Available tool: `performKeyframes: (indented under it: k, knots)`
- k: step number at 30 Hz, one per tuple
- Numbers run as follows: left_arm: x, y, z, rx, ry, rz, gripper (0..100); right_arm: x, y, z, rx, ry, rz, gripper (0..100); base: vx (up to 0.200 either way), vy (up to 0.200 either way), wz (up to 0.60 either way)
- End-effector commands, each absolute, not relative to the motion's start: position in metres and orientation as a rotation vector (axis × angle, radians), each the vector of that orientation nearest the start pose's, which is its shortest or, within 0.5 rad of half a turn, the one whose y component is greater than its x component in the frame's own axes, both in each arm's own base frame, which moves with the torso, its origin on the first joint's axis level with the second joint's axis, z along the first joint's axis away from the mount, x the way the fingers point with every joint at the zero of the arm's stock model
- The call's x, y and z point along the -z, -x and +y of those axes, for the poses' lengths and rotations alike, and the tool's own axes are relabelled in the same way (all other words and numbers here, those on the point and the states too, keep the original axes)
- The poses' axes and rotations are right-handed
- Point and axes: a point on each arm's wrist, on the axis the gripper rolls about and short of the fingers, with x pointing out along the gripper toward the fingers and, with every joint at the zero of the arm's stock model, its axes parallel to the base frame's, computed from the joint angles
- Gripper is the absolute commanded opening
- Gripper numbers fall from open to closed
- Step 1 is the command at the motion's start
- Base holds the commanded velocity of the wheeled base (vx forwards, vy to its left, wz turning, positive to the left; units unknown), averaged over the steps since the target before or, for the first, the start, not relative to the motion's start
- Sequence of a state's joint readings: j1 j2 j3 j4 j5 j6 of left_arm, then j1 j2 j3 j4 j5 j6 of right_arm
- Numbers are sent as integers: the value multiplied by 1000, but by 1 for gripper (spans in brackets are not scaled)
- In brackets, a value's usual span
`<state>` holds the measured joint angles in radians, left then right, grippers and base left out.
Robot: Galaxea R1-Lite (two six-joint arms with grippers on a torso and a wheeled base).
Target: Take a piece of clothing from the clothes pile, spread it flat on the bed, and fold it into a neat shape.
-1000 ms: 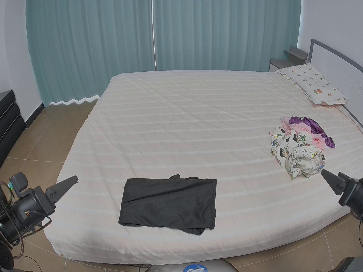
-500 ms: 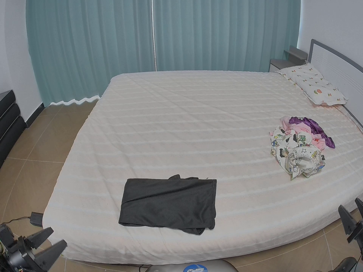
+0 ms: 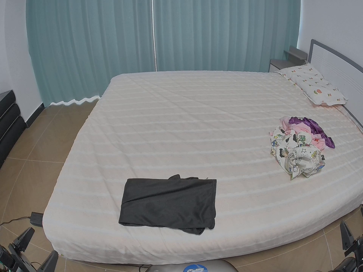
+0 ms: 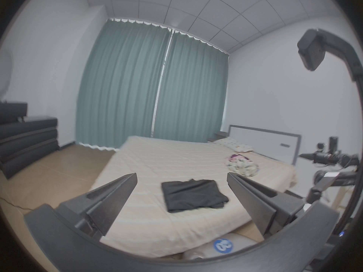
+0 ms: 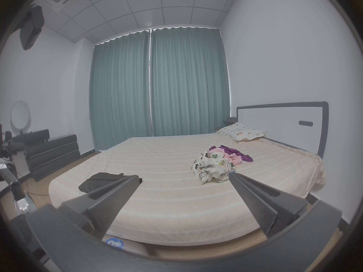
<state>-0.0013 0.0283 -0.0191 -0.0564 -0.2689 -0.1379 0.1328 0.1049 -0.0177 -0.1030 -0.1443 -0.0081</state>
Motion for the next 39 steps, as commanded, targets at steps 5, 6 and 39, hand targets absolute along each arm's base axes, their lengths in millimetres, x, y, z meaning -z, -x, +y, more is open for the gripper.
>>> performKeyframes:
  k: [5,6,39]
  knots:
    - [-94,24,-2,100,-21,-172,100,-105,16,-3,-51,75,-171,100,0,0,0]
    - [-93,24,-2,92,-25,-166,100,-100,15,-3,-40,74,-120,100,0,0,0]
    - [-76,23,0,-12,-2,2,100,-75,23,1,-34,17,17,100,0,0,0]
